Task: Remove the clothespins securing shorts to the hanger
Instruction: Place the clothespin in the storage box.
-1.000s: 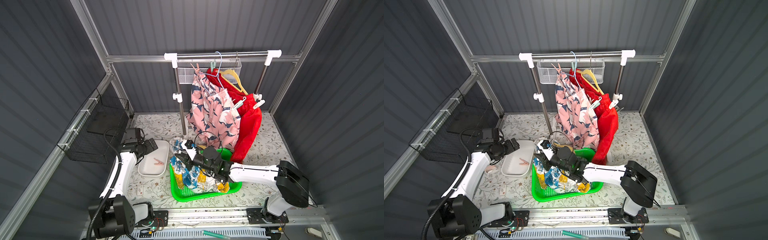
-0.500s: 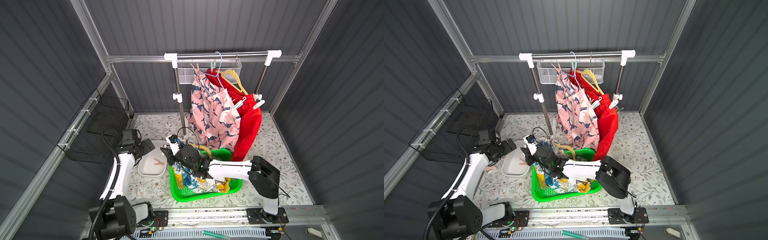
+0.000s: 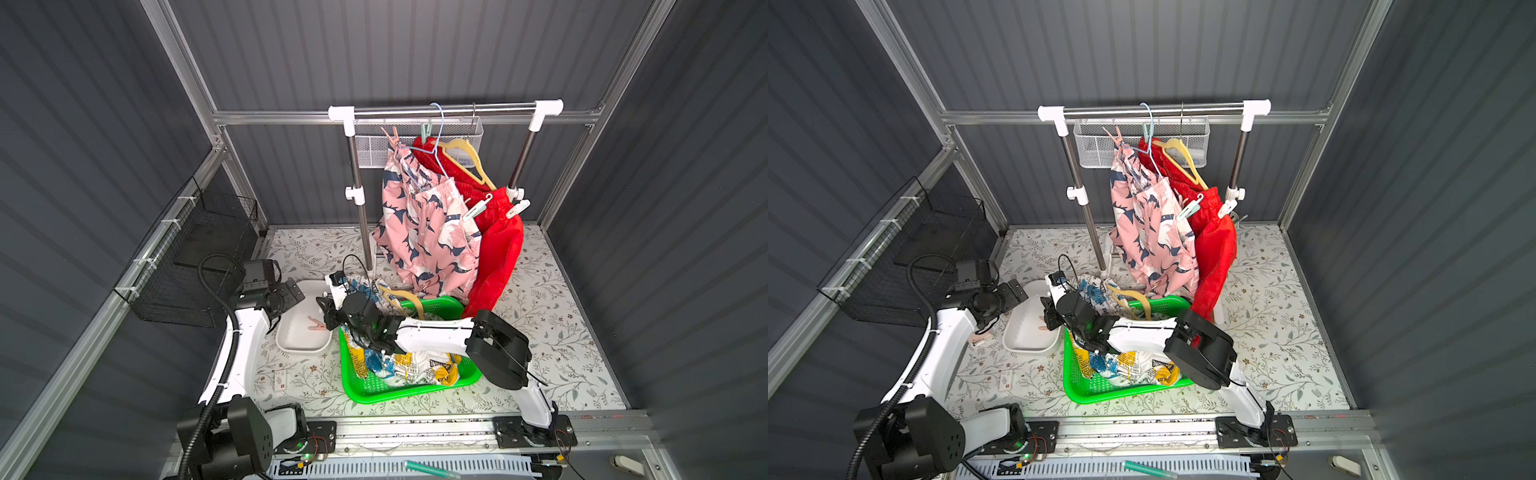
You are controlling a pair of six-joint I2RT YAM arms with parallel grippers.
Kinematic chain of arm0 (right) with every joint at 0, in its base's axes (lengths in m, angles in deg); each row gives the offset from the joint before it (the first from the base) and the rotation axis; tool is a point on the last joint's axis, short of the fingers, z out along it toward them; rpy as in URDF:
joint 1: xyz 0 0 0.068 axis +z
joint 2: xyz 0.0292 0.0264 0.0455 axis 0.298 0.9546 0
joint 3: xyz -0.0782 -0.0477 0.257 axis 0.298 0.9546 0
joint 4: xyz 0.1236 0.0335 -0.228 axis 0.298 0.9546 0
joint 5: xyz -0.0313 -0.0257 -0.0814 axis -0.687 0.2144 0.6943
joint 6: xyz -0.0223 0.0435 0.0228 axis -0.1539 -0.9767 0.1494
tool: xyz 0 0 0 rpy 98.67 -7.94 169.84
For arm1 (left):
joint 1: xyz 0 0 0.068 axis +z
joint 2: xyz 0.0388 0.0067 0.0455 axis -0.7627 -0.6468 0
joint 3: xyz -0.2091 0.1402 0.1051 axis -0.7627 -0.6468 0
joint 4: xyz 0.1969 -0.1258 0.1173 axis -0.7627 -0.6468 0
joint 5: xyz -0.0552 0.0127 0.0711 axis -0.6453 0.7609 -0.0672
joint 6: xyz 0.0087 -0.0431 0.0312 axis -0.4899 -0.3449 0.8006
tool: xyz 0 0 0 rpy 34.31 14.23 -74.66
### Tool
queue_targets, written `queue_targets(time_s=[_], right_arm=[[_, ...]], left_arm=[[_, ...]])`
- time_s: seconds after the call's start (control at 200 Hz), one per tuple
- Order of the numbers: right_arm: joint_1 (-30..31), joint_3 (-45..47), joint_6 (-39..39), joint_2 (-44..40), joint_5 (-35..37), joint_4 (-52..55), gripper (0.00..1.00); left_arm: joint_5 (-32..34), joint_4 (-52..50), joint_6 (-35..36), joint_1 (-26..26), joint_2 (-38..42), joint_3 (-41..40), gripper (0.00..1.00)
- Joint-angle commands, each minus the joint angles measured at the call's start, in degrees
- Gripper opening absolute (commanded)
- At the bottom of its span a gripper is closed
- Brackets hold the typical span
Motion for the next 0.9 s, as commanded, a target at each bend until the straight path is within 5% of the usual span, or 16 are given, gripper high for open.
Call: queue_targets(time_s=[0.0, 0.395, 0.896], right_arm=[[0.49, -3.7, -1.76, 1.49, 1.71, 3.41, 0.21], [0.09, -9.43, -2.93, 3.86, 4.42, 9.66, 0.28], [-2.91, -15.35, -7.75, 7.32, -3.03, 15.39, 0.37]], left_arm=[[3.63, -2.48, -3.62, 0.91, 0.33, 0.02, 1.0], [4.2, -2.99, -4.86, 0.91, 0.07, 0.1, 1.0], [3.47, -2.55, -4.65, 0.91, 0.61, -0.2, 1.0]])
